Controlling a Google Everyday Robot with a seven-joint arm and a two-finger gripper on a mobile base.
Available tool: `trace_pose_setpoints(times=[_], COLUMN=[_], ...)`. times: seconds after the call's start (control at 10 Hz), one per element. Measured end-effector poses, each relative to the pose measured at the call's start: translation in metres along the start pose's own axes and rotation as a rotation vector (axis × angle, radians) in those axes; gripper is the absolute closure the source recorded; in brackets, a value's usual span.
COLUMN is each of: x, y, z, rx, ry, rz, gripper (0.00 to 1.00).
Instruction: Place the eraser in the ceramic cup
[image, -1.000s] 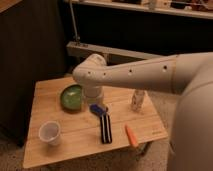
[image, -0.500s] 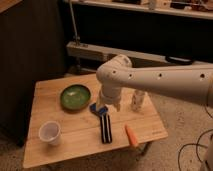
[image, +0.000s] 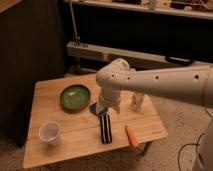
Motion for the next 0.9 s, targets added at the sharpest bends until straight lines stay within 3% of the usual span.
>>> trace_pose_setpoints(times=[0.5, 0.6, 0.9], x=[0.006, 0.003, -0.005], y=[-0.001, 0.001, 0.0], z=[0.062, 0.076, 0.092], rx=[-0.036, -0.035, -0.018], ry=[0.013, 0.031, 0.092], rz=[-0.068, -0.097, -0.122], gripper=[0.35, 0.35, 0.35])
